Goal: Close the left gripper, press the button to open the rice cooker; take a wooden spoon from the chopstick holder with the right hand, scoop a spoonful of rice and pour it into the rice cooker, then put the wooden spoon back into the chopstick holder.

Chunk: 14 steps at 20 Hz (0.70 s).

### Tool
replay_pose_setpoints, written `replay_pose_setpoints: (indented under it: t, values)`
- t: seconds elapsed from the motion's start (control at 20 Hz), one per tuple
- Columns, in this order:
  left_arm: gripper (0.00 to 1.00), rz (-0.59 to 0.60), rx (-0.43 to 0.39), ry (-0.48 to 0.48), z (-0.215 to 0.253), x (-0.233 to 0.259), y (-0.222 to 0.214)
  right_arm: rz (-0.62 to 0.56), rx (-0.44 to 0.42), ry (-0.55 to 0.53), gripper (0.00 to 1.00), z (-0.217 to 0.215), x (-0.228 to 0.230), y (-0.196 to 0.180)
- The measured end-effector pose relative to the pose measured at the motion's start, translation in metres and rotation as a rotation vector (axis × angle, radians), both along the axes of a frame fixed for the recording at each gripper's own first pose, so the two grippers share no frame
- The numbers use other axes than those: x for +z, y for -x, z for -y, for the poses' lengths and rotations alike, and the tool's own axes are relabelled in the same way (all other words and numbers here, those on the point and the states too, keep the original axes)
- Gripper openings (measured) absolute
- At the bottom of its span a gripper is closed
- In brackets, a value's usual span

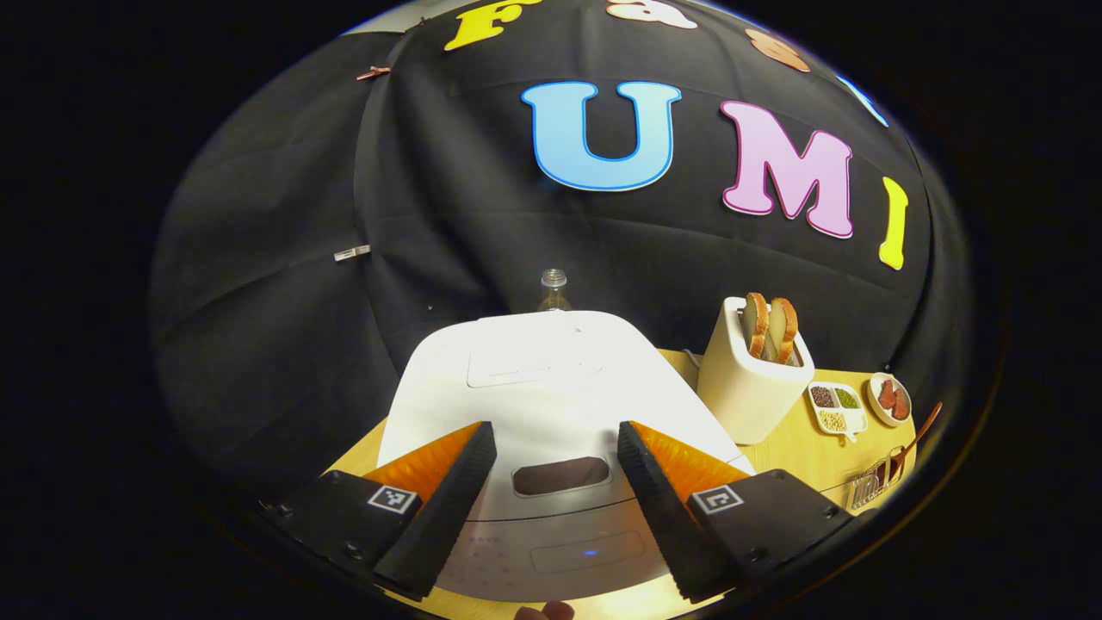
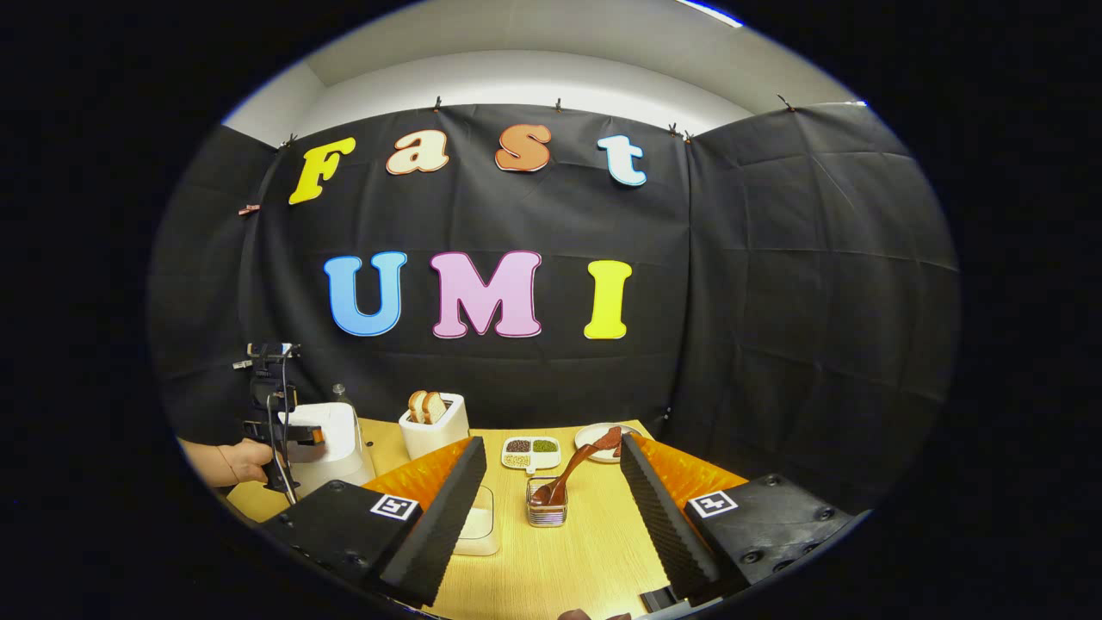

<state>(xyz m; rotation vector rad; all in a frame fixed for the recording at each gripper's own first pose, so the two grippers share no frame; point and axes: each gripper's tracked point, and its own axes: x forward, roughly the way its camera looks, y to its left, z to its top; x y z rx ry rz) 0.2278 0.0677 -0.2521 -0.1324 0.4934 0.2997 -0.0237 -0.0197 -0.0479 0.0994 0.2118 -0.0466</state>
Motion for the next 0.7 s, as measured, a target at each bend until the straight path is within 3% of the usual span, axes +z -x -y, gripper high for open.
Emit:
replay_pose_setpoints:
  t: [0.35, 0.7]
  values:
    - [0.99, 0.029, -0.038, -0.048, 0.0, 0.005, -0.002, 0.004, 0.004, 0.002, 0.98, 0.0, 0.002, 0.004]
    - [0.96, 0.115, -0.079, 0.025, 0.007, 0.028, 0.006, 0.008, 0.02, 0.009, 0.98, -0.002, 0.004, 0.002]
